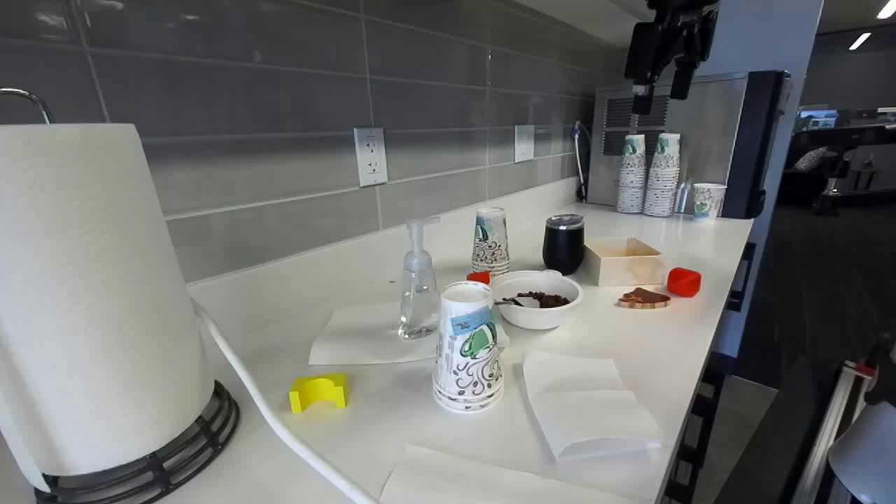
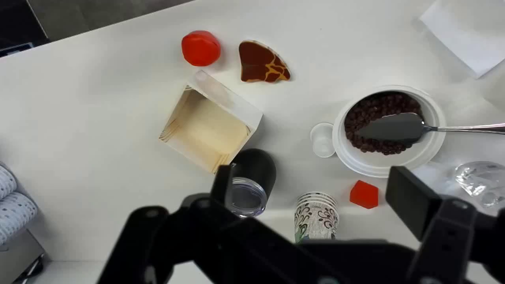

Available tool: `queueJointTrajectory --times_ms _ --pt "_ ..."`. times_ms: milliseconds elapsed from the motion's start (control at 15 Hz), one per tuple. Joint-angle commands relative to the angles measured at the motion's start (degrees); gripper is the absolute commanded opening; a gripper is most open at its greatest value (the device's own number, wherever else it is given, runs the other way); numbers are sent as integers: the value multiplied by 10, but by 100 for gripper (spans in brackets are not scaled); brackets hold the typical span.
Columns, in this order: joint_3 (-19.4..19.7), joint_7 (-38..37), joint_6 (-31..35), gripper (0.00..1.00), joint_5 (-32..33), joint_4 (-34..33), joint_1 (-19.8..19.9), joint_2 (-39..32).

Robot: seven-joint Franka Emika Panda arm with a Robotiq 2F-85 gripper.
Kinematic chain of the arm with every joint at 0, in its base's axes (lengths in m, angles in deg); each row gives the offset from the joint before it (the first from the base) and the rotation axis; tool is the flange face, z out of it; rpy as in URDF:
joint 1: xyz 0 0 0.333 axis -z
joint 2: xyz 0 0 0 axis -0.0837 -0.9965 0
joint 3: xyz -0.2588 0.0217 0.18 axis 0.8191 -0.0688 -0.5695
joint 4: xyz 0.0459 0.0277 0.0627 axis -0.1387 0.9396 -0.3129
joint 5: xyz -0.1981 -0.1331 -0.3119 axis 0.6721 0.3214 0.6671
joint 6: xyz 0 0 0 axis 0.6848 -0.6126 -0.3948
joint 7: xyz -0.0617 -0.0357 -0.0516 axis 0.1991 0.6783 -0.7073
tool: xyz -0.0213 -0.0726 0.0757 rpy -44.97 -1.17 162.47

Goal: Use the tissue to wipe the counter

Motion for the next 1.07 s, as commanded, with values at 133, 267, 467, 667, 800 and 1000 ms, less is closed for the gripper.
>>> queueJointTrajectory --times_ms 133,267,467,667,800,1000 --pt "6 -6 -3 100 6 -2 -8 -2" --pt "6 -6 -2 100 6 -2 -8 -2" --pt "8 4 10 100 4 1 -14 -14" --pt "11 29 35 100 -4 15 -39 -27" --pt "12 48 54 100 -14 30 -61 -35" --pt "12 80 103 100 -36 64 -107 -47"
